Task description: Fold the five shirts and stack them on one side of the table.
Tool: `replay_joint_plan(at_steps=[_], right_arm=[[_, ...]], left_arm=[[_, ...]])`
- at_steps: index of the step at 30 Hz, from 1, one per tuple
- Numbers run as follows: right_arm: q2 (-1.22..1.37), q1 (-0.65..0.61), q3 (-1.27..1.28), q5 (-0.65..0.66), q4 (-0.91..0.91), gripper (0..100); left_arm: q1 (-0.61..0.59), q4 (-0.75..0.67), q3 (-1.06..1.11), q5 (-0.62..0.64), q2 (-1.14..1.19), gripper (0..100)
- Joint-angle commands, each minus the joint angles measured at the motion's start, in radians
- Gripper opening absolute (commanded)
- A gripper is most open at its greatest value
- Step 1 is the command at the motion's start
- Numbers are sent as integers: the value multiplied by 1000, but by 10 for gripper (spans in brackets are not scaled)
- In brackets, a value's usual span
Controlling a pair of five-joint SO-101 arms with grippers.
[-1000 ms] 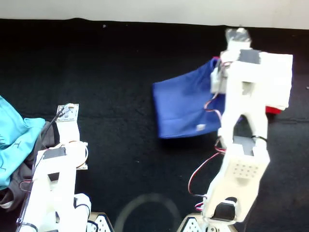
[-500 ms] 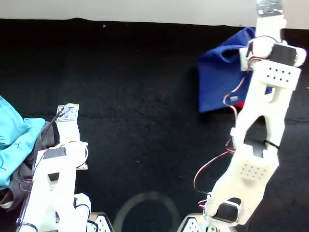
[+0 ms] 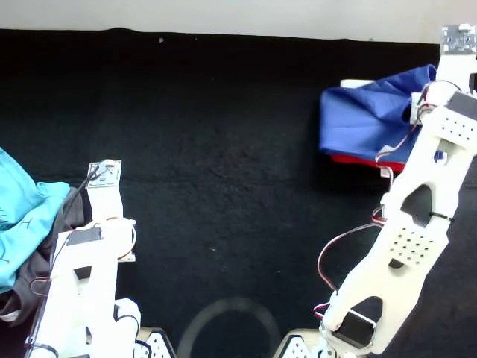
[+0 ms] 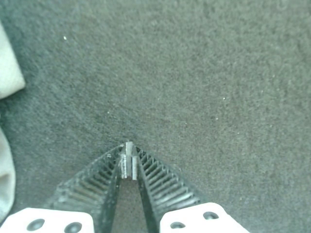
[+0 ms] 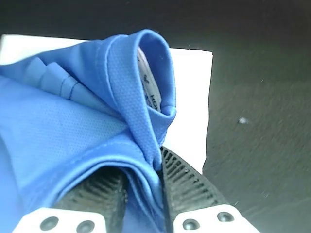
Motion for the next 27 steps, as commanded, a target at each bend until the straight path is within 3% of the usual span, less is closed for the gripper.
replay_joint_plan(at_steps=[1,6,16,22,27], right_arm=[[10,35,-53,48,-87,6],[50,64,-45,52,-186,6],[147,94,-53,52,-185,14],[113,73,-54,48,-33,198],[18,33,-54,48,38,198]], left_arm=[[-8,-14,-21,6,8,9],[-8,-14,-21,6,8,9],[-7,-14,-21,6,8,9],[7,-14,-21,6,8,9],[7,-14,-21,6,8,9]])
